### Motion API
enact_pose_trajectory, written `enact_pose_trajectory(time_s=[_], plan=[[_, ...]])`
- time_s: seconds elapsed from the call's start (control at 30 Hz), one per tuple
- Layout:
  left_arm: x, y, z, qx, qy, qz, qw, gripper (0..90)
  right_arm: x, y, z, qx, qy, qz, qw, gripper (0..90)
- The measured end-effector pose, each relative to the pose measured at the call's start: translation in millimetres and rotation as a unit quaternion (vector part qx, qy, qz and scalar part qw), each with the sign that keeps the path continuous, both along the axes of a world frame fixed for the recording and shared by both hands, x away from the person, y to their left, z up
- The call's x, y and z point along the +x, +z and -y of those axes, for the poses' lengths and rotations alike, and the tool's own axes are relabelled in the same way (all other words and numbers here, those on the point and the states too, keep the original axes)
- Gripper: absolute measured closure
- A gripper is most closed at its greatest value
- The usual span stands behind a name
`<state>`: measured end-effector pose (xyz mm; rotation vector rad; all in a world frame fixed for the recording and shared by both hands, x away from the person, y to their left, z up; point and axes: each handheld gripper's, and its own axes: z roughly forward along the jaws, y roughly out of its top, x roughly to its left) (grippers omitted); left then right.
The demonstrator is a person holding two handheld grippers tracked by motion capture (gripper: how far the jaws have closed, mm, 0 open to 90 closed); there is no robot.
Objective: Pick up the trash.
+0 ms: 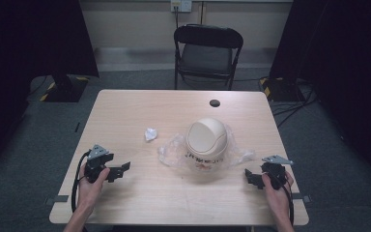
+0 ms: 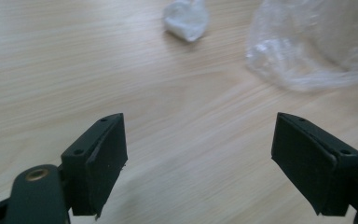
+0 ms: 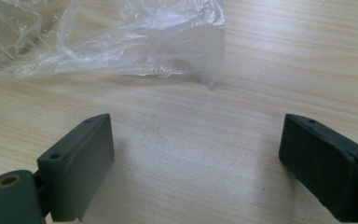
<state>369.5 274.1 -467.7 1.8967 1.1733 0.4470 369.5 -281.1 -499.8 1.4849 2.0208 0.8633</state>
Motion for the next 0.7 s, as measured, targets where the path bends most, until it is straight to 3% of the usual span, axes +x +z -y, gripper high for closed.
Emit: enact_pose_trajectory(time_s=[0.13, 0.33, 0.4, 0.5, 0.6, 0.67, 0.7], plan=[[3.7, 5.1, 10.1, 0.007, -0.013, 0.005, 0.9999, 18.5, 0.0, 0.0, 0.0, 0.000, 0.000, 0.000, 1.0000, 9.4], [11.4, 15.6, 25.6, -0.015, -0.027, 0.015, 0.9994, 15.4, 0.2, 0.0, 0.2, 0.000, 0.001, 0.000, 1.0000, 9.4], [15.1, 18.0, 31.7, -0.029, -0.050, 0.014, 0.9983, 15.6, 0.2, 0.0, 0.2, 0.000, 0.001, 0.000, 1.0000, 9.4], [19.2, 25.0, 47.8, -0.018, -0.065, 0.019, 0.9975, 16.0, 0.2, 0.0, 0.2, 0.000, 0.001, 0.000, 1.0000, 9.4], [24.5, 32.2, 60.5, -0.031, -0.091, 0.017, 0.9953, 16.1, 0.2, 0.0, 0.2, 0.000, 0.001, 0.000, 1.0000, 9.4], [26.8, 40.1, 72.4, 0.000, -0.100, 0.032, 0.9945, 16.3, 0.2, 0.0, 0.2, 0.000, 0.001, 0.000, 1.0000, 9.4], [27.6, 41.8, 76.1, -0.008, -0.104, 0.033, 0.9939, 16.3, 0.3, 0.0, 0.3, 0.000, 0.002, 0.000, 1.0000, 9.4]])
